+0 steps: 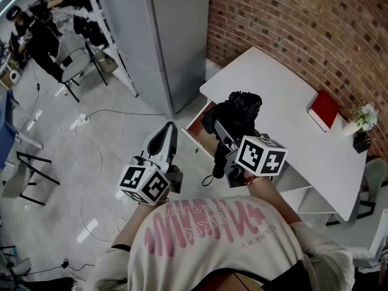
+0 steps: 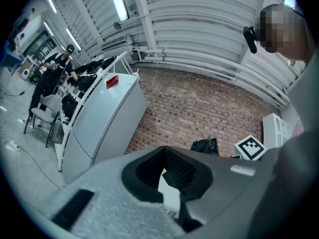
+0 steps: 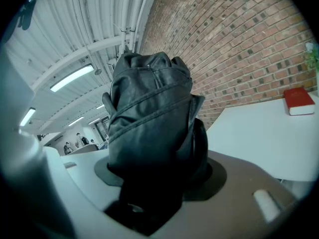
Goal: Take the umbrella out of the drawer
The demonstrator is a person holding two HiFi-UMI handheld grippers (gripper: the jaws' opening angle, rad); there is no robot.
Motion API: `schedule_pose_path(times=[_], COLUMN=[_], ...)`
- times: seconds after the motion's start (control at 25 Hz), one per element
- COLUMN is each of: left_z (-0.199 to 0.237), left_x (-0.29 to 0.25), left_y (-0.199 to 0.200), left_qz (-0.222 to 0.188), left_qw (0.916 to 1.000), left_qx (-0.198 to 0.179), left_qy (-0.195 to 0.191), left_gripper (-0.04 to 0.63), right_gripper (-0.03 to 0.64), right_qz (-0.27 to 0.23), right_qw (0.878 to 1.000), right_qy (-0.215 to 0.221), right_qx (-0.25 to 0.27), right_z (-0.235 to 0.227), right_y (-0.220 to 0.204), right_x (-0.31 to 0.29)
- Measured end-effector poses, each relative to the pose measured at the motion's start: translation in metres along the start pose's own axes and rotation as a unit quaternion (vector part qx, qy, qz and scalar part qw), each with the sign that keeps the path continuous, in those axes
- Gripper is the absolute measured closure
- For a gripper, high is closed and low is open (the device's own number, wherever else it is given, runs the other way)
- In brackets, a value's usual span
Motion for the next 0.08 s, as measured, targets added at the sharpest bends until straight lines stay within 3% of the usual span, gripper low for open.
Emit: schedule_pose_path(times=[0.08], left_z=[0.0017], left_x=[-0.0008], left_y=[-0.0023], left_qz=[0.001], left_qw=[1.0000], left_qx=[0.002], left_qy=[0.000], left_gripper=[0.592], right_gripper=[0.321], right_qz=[0.002], right_qw=[1.000], right_qy=[-0.001], right_qx=[0.001], right_z=[-0.0015], right_y=[-0.0023], right_x=[-0.0016])
Point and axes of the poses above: the fingertips, and each gripper's own axes: x backward along the fingers, z to its left, y out of its top, the point moved 1 cm from there along x, backward along the fingers, and after that the axes turned 1 degree about -z, right-handed, at the moved point
